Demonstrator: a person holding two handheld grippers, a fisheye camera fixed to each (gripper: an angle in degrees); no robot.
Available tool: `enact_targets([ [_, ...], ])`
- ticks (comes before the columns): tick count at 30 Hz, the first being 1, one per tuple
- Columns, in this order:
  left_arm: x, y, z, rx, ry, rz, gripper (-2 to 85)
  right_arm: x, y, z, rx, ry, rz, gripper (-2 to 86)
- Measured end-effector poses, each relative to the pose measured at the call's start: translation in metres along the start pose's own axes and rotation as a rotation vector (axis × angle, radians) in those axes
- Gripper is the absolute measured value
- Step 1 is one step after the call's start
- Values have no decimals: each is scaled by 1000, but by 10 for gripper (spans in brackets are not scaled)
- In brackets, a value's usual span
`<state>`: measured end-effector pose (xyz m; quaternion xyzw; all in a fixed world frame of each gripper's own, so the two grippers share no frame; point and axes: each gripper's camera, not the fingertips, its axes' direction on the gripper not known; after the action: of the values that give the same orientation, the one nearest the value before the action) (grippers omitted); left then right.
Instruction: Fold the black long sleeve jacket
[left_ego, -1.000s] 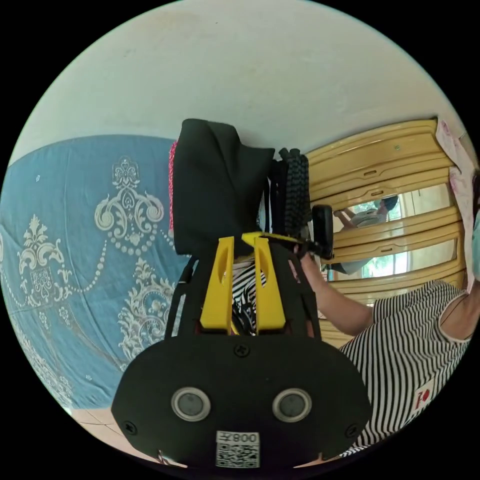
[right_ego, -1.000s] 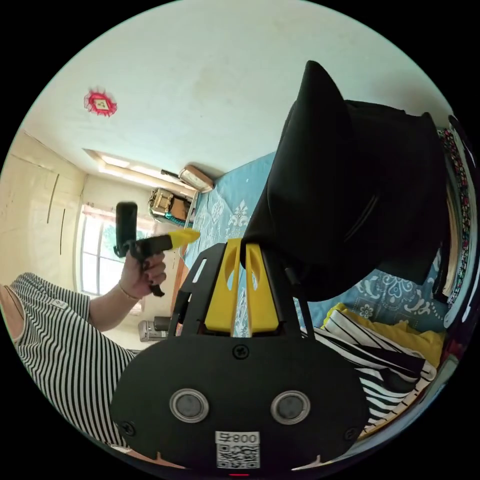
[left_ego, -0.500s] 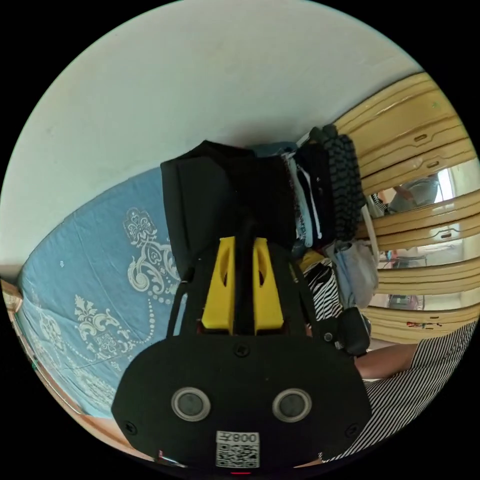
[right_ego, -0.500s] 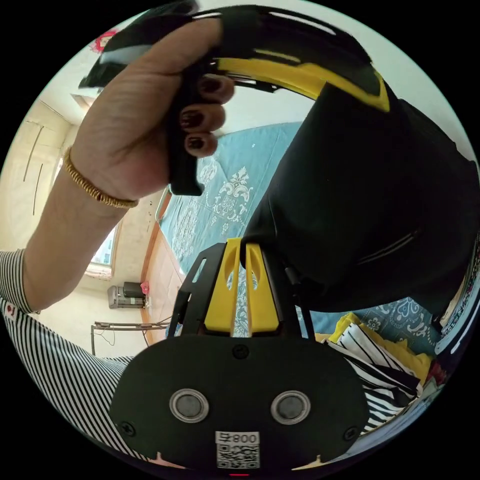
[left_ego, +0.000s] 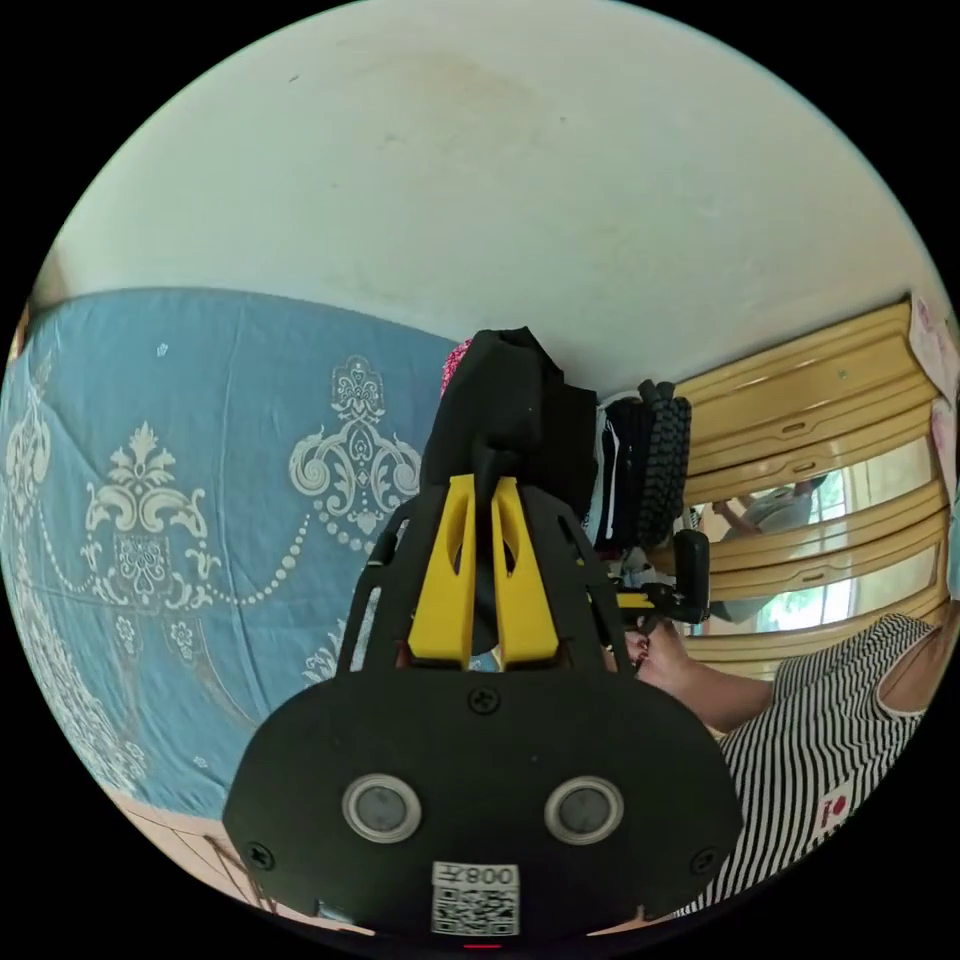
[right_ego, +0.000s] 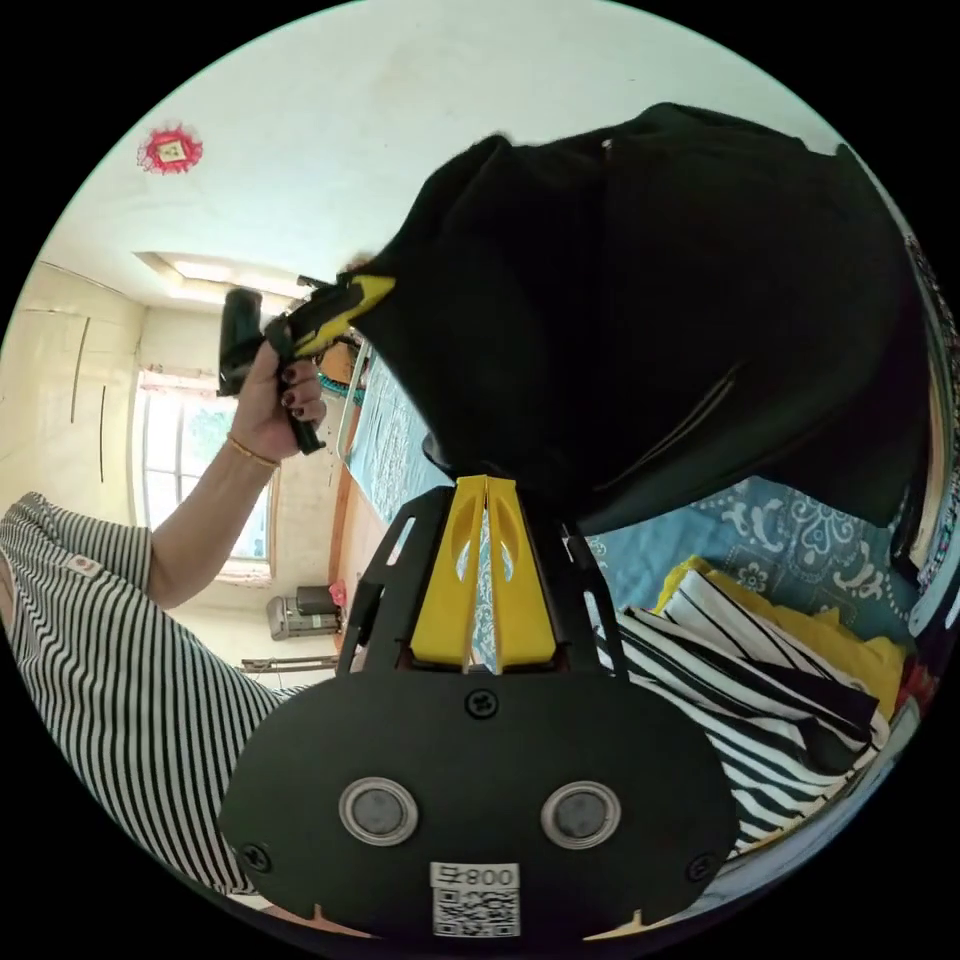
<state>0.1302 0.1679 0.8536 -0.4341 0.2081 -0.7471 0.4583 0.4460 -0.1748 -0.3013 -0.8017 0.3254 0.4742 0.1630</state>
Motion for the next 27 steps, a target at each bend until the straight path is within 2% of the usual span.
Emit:
enact_targets([
  [5,-31,33,-3,-30,54,-16,26,15,-52,-84,198,143,-24,23],
  [7,-35,42,-4,-35,83,9,26,25,-109,-112,235,188,-65,46],
  [15,-42,76,-18,-62,101,113,27,63,-266,-97,71,353,-84,77],
  [19,-58,100,-30,-60,130,119,27,103,-290,-64,-77,323,-31,74],
  [23,-71,126,-44,-67,145,116,27,130,-282,-61,-95,296,-12,33],
  [27,-88,168,-76,-58,137,91,27,153,-244,-93,-64,55,-22,11],
])
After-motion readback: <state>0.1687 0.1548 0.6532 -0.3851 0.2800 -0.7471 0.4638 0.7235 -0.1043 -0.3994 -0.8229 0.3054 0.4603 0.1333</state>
